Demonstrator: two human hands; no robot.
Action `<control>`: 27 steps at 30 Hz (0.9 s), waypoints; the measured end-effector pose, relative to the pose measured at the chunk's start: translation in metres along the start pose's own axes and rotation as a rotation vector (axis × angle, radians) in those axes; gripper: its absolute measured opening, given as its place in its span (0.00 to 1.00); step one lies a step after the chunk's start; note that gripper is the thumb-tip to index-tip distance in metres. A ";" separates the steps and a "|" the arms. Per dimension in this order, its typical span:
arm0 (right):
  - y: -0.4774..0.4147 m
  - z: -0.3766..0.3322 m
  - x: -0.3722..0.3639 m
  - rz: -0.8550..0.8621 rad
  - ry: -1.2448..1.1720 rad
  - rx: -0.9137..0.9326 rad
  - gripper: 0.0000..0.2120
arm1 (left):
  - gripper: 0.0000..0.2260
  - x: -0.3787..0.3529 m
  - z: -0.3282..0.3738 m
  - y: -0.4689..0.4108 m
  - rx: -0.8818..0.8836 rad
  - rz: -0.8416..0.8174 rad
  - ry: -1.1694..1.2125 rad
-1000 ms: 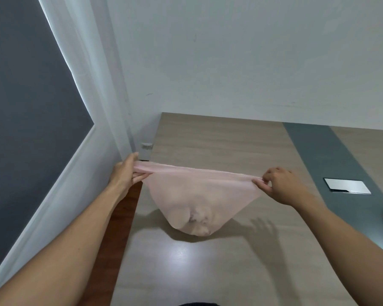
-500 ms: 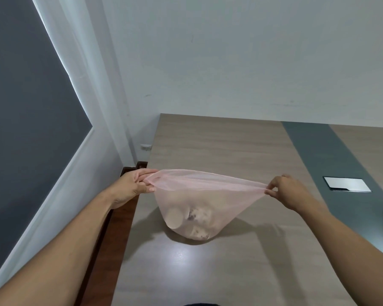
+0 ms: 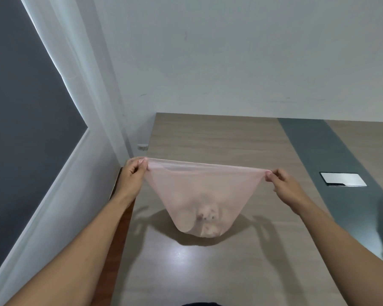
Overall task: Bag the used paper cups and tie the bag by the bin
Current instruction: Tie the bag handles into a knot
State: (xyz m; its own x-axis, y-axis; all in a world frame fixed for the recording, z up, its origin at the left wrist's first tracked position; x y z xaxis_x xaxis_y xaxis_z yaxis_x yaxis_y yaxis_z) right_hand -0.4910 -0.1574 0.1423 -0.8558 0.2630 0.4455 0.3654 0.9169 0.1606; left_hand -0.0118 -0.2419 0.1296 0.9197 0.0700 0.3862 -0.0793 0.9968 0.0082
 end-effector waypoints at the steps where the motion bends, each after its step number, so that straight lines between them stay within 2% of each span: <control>1: 0.000 -0.001 -0.006 -0.011 -0.200 -0.063 0.12 | 0.16 -0.006 0.002 0.001 0.054 -0.028 0.135; 5: 0.005 -0.026 -0.034 -0.107 -0.883 -0.194 0.14 | 0.21 -0.031 0.036 0.008 0.269 -0.158 0.883; 6: 0.007 -0.031 -0.040 -0.140 -0.996 -0.211 0.17 | 0.20 -0.036 0.045 0.009 0.290 -0.188 0.975; 8: 0.014 -0.043 -0.047 -0.176 -1.178 -0.234 0.22 | 0.22 -0.041 0.065 0.012 0.231 -0.290 0.975; 10: 0.018 -0.050 -0.051 -0.146 -1.330 -0.257 0.20 | 0.22 -0.048 0.076 0.015 0.125 -0.418 0.739; 13: 0.022 -0.063 -0.055 -0.157 -1.459 -0.233 0.12 | 0.12 -0.053 0.087 0.026 -0.089 -0.529 0.099; 14: 0.023 -0.067 -0.058 -0.166 -1.444 -0.223 0.11 | 0.12 -0.056 0.090 0.031 -0.148 -0.567 -0.103; 17: 0.035 -0.083 -0.073 -0.261 -1.331 -0.194 0.11 | 0.36 -0.071 0.088 0.041 -0.325 -0.649 -0.588; 20: 0.048 -0.100 -0.088 -0.375 -1.300 -0.177 0.16 | 0.52 -0.090 0.090 0.050 -0.372 -0.582 -0.702; 23: 0.060 -0.111 -0.102 -0.454 -1.257 -0.167 0.19 | 0.56 -0.106 0.098 0.061 -0.403 -0.551 -0.674; 25: 0.067 -0.118 -0.109 -0.497 -1.221 -0.146 0.16 | 0.47 -0.115 0.099 0.067 -0.390 -0.562 -0.682; 27: 0.072 -0.126 -0.113 -0.495 -1.078 -0.057 0.13 | 0.27 -0.123 0.094 0.071 -0.355 -0.561 -0.684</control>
State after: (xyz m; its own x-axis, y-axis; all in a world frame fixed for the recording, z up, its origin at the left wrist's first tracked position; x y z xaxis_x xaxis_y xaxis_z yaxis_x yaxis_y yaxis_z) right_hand -0.3214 -0.1588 0.2142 -0.7655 0.0261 -0.6429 -0.0990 0.9825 0.1578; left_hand -0.1663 -0.1828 0.1690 0.3552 -0.3475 0.8678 0.5300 0.8396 0.1193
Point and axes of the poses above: each hand's wrist, its own y-axis away from the middle knuckle, its own x-axis out of the back of the hand, z = x × y, the point moved 3 cm from there along -y, towards the middle knuckle, and after that the axes turned 6 degrees about -y, right-handed, at the moved point
